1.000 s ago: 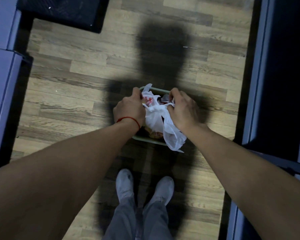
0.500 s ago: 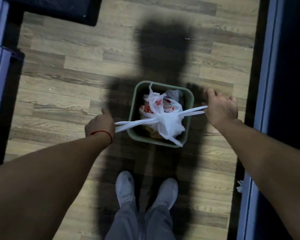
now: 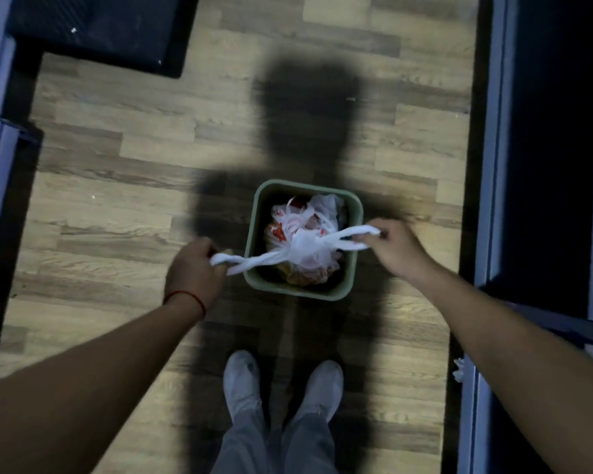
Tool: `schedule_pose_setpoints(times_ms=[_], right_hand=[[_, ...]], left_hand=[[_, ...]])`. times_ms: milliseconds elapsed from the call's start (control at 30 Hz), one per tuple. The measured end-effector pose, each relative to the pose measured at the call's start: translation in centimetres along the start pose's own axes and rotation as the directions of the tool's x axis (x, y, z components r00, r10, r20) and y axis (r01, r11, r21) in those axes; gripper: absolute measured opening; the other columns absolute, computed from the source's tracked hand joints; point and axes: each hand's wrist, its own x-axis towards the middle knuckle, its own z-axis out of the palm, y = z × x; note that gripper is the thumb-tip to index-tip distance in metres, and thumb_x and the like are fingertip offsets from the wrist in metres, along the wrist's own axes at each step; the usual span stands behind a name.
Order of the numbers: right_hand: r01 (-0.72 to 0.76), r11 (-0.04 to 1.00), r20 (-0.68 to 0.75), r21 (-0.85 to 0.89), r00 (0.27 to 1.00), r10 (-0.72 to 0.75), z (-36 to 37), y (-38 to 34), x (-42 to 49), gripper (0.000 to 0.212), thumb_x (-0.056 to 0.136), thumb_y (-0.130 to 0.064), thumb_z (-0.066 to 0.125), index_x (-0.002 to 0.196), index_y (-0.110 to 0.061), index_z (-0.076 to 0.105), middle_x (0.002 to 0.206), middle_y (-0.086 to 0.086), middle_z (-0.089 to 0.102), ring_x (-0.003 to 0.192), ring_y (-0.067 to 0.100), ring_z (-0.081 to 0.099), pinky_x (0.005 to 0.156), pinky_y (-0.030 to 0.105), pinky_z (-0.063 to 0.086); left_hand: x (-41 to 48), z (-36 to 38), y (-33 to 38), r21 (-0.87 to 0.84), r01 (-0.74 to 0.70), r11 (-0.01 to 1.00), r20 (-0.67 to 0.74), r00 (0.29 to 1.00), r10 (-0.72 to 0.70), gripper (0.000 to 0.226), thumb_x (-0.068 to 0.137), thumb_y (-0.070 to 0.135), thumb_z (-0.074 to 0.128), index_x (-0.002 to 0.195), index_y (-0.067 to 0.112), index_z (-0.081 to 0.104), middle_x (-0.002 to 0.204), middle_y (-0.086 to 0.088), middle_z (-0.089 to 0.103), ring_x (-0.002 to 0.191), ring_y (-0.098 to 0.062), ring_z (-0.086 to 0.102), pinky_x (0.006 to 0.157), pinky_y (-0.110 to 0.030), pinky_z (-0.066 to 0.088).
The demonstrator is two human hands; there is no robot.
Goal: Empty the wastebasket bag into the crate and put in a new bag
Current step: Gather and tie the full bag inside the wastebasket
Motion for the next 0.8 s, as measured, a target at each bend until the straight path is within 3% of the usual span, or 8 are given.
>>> schedule_pose_setpoints(times_ms=[67, 167, 300, 367, 433, 567, 667, 800], right_hand=[[0.023, 0.997, 0.052, 0.075, 0.998, -0.027, 0.7, -1.8, -1.6, 0.015, 0.075, -0.022, 0.063, 0.068, -0.012, 0.072, 0.080, 0.021, 0.069, 0.085, 0.031, 0.064, 0.075, 0.040, 0.046], [-0.051, 0.974, 0.131, 0.221, 0.991, 0.022, 2.4, -3.1, -2.9, 0.039, 0.075, -0.039, 0.053, 0.080, -0.008, 0.074, 0.093, 0.016, 0.073, 0.094, 0.027, 0.065, 0.087, 0.038, 0.048], [-0.089, 0.958, 0.158, 0.271, 0.986, 0.047, 4.5, -3.2, -3.1, 0.037, 0.086, -0.020, 0.050, 0.115, -0.029, 0.070, 0.124, 0.007, 0.068, 0.117, 0.027, 0.061, 0.099, 0.049, 0.050], [-0.070, 0.952, 0.103, 0.299, 0.994, 0.041, 5.2, -3.4, -3.1, 0.040, 0.086, -0.011, 0.056, 0.108, -0.042, 0.070, 0.118, 0.006, 0.071, 0.110, 0.028, 0.065, 0.091, 0.049, 0.056], [-0.085, 0.947, 0.046, 0.309, 0.996, 0.074, 5.7, -3.4, -2.9, 0.031, 0.082, -0.010, 0.068, 0.103, -0.033, 0.074, 0.110, 0.006, 0.073, 0.101, 0.029, 0.068, 0.081, 0.049, 0.059], [-0.031, 0.953, -0.058, 0.301, 0.997, 0.051, 6.8, -4.1, -2.7, 0.023, 0.076, -0.015, 0.070, 0.077, -0.032, 0.055, 0.088, -0.001, 0.063, 0.087, 0.025, 0.065, 0.073, 0.044, 0.058], [0.089, 0.989, -0.160, 0.118, 0.985, -0.070, 7.5, -3.8, -2.4, 0.040, 0.070, -0.021, 0.074, 0.102, -0.027, 0.050, 0.106, 0.003, 0.056, 0.098, 0.025, 0.058, 0.078, 0.041, 0.055], [0.144, 0.987, -0.113, -0.069, 0.982, -0.151, 7.8, -3.8, -1.2, 0.066, 0.075, -0.020, 0.076, 0.133, -0.031, 0.045, 0.140, 0.007, 0.039, 0.128, 0.028, 0.044, 0.100, 0.044, 0.046]], left_hand=[[-1.8, -0.1, 2.3, -0.121, -0.094, 0.988, 0.037, 0.994, 0.099, 0.009, 0.075, 0.010, 0.072, 0.072, 0.007, 0.064, 0.076, -0.015, 0.063, 0.077, -0.030, 0.059, 0.065, -0.029, 0.034], [-3.8, 0.4, 6.1, -0.348, -0.016, 0.937, 0.158, 0.985, 0.076, 0.017, 0.080, 0.022, 0.071, 0.069, 0.017, 0.059, 0.061, 0.004, 0.059, 0.062, -0.015, 0.054, 0.060, -0.027, 0.040], [-5.0, 1.4, 9.9, -0.624, 0.094, 0.775, 0.186, 0.982, 0.031, 0.012, 0.091, 0.026, 0.061, 0.091, 0.016, 0.068, 0.085, -0.005, 0.073, 0.081, -0.015, 0.067, 0.073, -0.028, 0.052], [-5.2, 1.6, 10.3, -0.589, 0.034, 0.808, 0.133, 0.990, 0.055, 0.017, 0.093, 0.026, 0.059, 0.105, 0.018, 0.068, 0.094, -0.002, 0.072, 0.087, -0.013, 0.067, 0.072, -0.018, 0.051], [-5.4, 2.1, 9.9, -0.563, -0.024, 0.826, 0.107, 0.989, 0.102, 0.025, 0.094, 0.022, 0.057, 0.116, 0.014, 0.065, 0.104, -0.001, 0.066, 0.085, -0.007, 0.064, 0.066, -0.004, 0.046], [-5.7, 2.2, 8.9, -0.443, -0.178, 0.878, 0.045, 0.974, 0.221, 0.031, 0.092, 0.022, 0.060, 0.121, 0.010, 0.064, 0.108, -0.006, 0.059, 0.084, -0.007, 0.059, 0.074, -0.004, 0.045], [-5.5, 1.7, 7.9, -0.322, -0.312, 0.894, 0.033, 0.940, 0.339, 0.026, 0.091, 0.032, 0.058, 0.108, 0.015, 0.068, 0.099, -0.004, 0.066, 0.091, -0.018, 0.062, 0.081, -0.036, 0.055], [-5.4, 0.3, 7.8, -0.209, -0.501, 0.840, 0.079, 0.847, 0.525, 0.029, 0.091, 0.036, 0.052, 0.110, 0.017, 0.064, 0.104, -0.002, 0.070, 0.096, -0.015, 0.065, 0.083, -0.036, 0.054]])
